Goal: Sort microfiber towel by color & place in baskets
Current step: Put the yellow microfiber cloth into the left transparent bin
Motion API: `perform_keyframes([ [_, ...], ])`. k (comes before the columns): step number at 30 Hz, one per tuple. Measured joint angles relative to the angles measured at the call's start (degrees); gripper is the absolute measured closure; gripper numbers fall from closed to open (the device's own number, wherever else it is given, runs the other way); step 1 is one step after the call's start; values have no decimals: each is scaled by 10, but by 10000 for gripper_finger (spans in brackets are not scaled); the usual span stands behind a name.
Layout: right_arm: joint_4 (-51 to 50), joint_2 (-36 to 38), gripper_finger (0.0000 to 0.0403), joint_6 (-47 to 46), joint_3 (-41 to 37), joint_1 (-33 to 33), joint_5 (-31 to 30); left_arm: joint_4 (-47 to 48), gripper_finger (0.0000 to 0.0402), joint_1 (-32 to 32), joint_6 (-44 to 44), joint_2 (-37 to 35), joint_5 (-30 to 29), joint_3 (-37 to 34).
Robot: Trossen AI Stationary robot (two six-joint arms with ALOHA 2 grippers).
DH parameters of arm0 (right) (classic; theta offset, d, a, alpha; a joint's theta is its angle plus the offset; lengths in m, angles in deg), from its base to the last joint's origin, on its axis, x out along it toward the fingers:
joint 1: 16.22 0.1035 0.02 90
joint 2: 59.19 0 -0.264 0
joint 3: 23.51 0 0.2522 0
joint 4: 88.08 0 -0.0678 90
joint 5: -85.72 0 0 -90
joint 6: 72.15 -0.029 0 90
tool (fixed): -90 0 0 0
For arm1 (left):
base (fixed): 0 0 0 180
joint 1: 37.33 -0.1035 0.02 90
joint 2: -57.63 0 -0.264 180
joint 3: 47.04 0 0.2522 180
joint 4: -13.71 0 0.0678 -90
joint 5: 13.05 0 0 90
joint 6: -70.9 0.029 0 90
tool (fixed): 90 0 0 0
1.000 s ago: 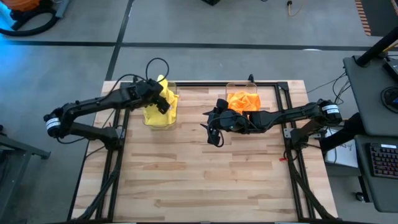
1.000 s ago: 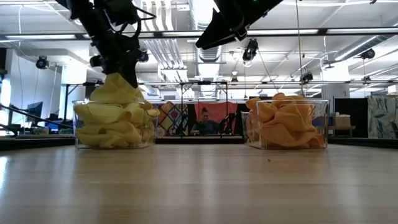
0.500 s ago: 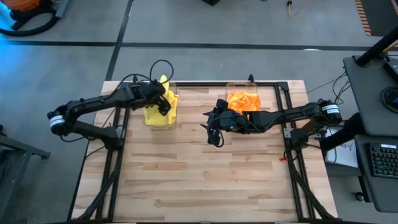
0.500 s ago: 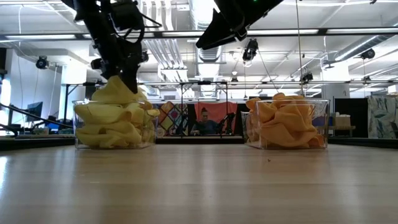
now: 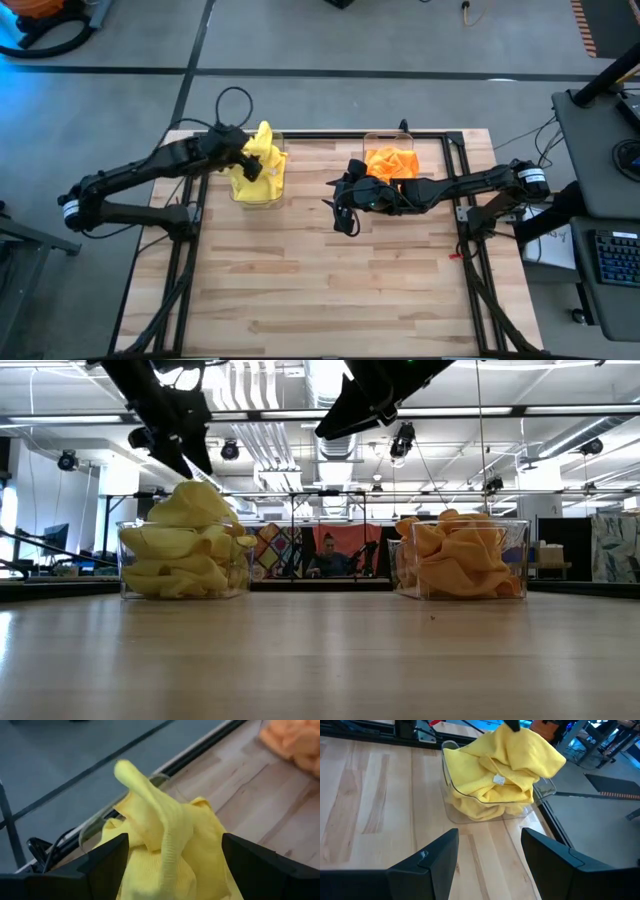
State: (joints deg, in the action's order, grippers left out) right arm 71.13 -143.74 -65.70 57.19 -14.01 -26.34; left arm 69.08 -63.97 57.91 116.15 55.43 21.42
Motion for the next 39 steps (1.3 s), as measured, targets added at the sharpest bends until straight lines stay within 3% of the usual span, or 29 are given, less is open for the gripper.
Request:
perform_keyframes([
  [5, 0, 0, 188, 0, 0, 0, 0, -38, 111, 1, 12, -35, 0, -2],
  [8, 0, 0, 188, 0, 0, 0, 0, -71, 150, 1, 28, -46, 0, -14],
  [10, 0, 0, 188, 0, 0, 0, 0, -77, 202, 1, 27, -50, 0, -22],
  [14, 0, 0, 188, 0, 0, 0, 0, -85, 355, 1, 19, -50, 0, -42],
  [15, 0, 0, 188, 0, -1, 0, 0, -94, 377, 1, 14, -50, 0, -51],
  [22, 0, 0, 188, -6, -6, 0, 0, -156, 399, -5, -8, -46, -3, -116],
  [39, -1, 0, 188, -5, -7, 0, 0, -323, 401, -28, -80, -38, -7, -247],
])
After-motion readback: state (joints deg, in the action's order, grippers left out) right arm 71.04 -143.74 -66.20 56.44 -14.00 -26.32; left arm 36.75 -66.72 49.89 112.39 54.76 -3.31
